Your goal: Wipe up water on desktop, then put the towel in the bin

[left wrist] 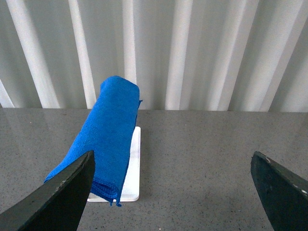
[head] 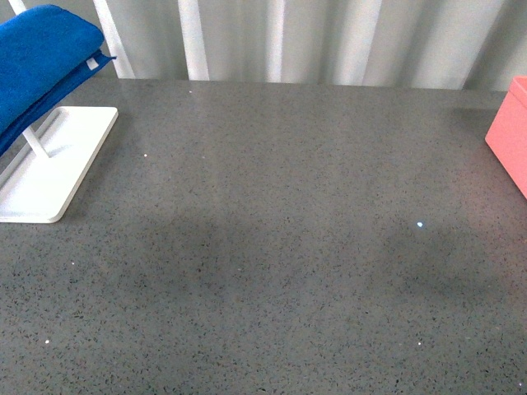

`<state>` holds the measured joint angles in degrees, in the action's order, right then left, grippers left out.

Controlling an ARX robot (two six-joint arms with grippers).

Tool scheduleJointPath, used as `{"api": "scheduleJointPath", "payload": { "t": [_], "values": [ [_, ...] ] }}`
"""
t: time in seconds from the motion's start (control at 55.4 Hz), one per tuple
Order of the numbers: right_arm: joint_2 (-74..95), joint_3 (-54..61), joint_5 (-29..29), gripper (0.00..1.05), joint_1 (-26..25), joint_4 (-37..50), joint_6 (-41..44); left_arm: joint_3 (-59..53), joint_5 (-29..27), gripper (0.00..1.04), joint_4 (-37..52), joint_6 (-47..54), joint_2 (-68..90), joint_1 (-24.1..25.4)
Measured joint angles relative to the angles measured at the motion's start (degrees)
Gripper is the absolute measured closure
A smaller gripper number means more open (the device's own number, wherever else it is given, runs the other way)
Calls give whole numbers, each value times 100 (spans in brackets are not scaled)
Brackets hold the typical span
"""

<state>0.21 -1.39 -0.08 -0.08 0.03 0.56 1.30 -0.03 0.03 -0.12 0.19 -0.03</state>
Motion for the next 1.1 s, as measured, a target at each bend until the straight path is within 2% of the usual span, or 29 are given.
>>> {"api": "scheduleJointPath", "payload": {
  "t": [0.199, 0.217, 0.253, 0.307, 0.325, 0.469, 0.578, 0.686, 0.813, 0.939, 1.101],
  "values": [
    [0, 0, 0, 7, 0, 0, 0, 2, 48, 7, -7, -4, 7, 9],
    [0, 0, 0, 7, 0, 0, 0, 7, 153, 7, -35, -92, 33, 42],
    [0, 0, 2, 7, 0, 0, 0, 116, 942, 7, -372, -391, 205, 208],
    [0, 0, -11, 7, 0, 0, 0, 216, 1781, 7, -431, -907, 564, 155],
    [0, 0, -20, 7, 0, 0, 0, 234, 1864, 7, -400, -1062, 634, 138],
    [0, 0, 2, 7, 2, 0, 0, 837, 1764, 7, 544, -1499, 1904, -568],
    [0, 0, -2, 7, 2, 0, 0, 1578, 1681, 7, 1515, -1390, 3187, -643],
    [0, 0, 0, 7, 2, 0, 0, 2658, 1639, 7, 2035, -1073, 4868, -658],
    [0, 0, 0, 7, 2, 0, 0, 4791, 1331, 7, 1222, -358, 7458, -728],
    [0, 0, 0, 7, 2, 0, 0, 6251, 1126, 7, 164, 144, 8872, -632],
    [0, 0, 0, 7, 2, 0, 0, 7945, 662, 7, -1117, 839, 10410, -278]
  ]
}}
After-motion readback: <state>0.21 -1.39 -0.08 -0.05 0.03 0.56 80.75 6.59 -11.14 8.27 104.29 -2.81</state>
